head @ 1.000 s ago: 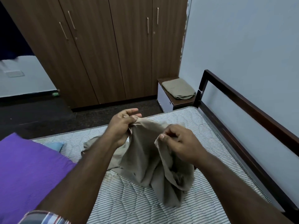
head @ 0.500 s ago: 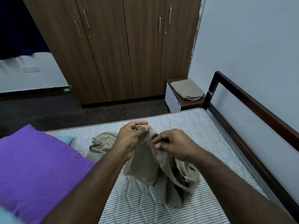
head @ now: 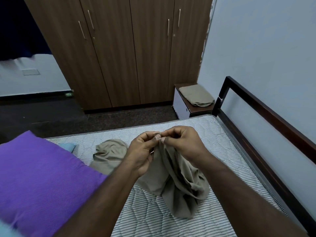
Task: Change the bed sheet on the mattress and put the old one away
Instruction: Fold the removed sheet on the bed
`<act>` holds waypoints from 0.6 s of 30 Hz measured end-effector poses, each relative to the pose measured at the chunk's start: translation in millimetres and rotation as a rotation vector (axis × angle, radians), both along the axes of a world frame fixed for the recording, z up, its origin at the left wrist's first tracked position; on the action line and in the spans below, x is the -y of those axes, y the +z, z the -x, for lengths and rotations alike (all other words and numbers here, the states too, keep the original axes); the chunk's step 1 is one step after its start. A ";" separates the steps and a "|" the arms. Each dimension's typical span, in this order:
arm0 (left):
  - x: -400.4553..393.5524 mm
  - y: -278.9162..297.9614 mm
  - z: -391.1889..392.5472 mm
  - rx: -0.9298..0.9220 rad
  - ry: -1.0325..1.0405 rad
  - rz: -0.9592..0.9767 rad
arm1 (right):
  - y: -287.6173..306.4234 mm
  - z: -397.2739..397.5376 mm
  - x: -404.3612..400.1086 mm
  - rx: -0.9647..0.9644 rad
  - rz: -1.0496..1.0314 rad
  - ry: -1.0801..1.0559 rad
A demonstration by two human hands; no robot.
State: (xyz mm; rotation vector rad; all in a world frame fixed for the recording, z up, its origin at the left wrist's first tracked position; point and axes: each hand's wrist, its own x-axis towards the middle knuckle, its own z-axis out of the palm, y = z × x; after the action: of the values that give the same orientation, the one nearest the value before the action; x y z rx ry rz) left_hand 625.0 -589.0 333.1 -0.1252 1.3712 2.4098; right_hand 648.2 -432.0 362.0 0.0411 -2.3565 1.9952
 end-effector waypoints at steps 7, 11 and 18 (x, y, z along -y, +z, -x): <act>-5.3 1.1 -4.7 0.024 0.059 0.040 | 8.0 -1.6 5.0 0.033 -0.022 0.111; -12.7 -20.8 -11.6 0.123 0.123 0.032 | -20.7 -1.4 -4.5 -0.028 -0.162 -0.067; -5.4 -101.9 -37.0 0.274 0.122 0.321 | -138.0 -46.8 -39.8 0.382 -0.233 -0.146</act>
State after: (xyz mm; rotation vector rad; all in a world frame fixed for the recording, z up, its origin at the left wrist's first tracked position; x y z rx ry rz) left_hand 662.0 -583.5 231.3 -0.6137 1.6414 2.1445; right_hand 695.1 -392.2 224.0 -0.5321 -2.7114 1.7822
